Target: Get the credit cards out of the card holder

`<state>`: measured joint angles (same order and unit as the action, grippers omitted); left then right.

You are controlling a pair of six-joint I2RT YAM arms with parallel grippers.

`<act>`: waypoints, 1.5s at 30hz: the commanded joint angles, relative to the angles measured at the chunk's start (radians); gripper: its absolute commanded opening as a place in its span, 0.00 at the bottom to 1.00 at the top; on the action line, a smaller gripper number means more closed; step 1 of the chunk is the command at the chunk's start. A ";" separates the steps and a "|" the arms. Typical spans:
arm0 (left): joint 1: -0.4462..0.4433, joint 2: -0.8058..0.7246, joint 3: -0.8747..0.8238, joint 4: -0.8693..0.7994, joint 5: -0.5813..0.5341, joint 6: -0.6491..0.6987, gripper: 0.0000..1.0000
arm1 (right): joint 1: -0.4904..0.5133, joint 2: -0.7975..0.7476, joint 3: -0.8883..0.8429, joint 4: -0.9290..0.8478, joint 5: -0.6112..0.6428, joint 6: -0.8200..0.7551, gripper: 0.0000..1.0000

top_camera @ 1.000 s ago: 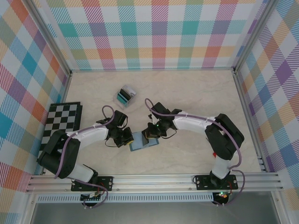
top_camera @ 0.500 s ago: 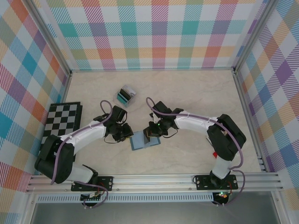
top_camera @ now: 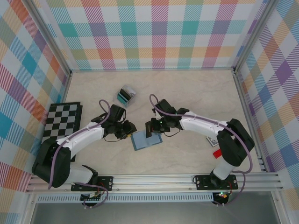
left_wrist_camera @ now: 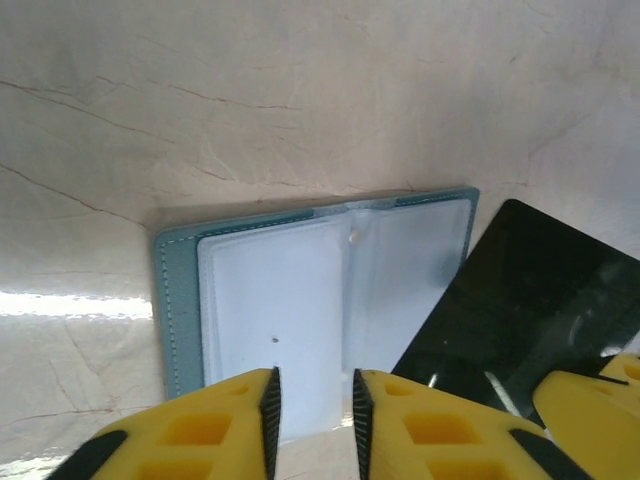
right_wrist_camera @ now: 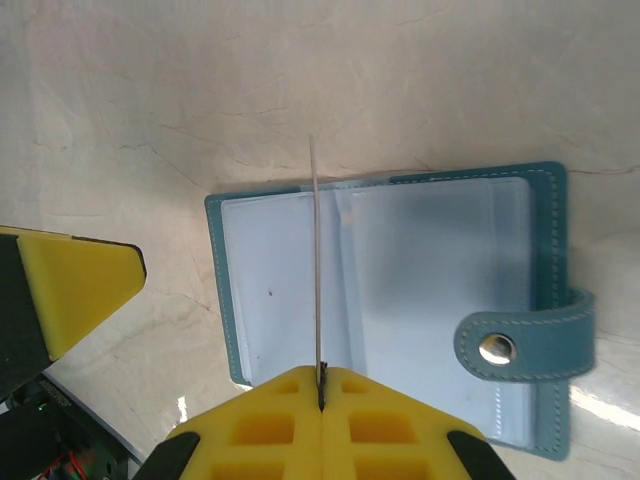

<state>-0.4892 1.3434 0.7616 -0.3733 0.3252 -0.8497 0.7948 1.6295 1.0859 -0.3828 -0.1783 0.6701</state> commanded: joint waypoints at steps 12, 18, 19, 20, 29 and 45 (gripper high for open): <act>0.114 -0.136 -0.004 0.271 0.320 -0.086 0.71 | -0.207 -0.197 -0.133 0.369 -0.448 0.116 0.04; 0.127 -0.120 0.056 0.304 0.409 -0.092 0.72 | -0.244 -0.176 -0.124 0.530 -0.629 0.214 0.04; 0.126 -0.114 0.064 0.315 0.422 -0.096 0.72 | -0.246 -0.170 -0.113 0.539 -0.649 0.223 0.04; 0.127 -0.110 0.069 0.331 0.435 -0.103 0.71 | -0.246 -0.164 -0.105 0.545 -0.662 0.232 0.04; 0.128 -0.117 0.056 0.512 0.482 -0.170 0.37 | -0.252 -0.132 -0.103 0.624 -0.710 0.306 0.05; 0.130 -0.151 0.088 0.303 0.339 -0.078 0.00 | -0.261 -0.175 -0.060 0.285 -0.518 0.150 0.54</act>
<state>-0.3706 1.2232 0.8108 0.0422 0.7303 -0.9909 0.5419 1.5036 0.9871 0.0513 -0.7948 0.9031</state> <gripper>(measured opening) 0.037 0.479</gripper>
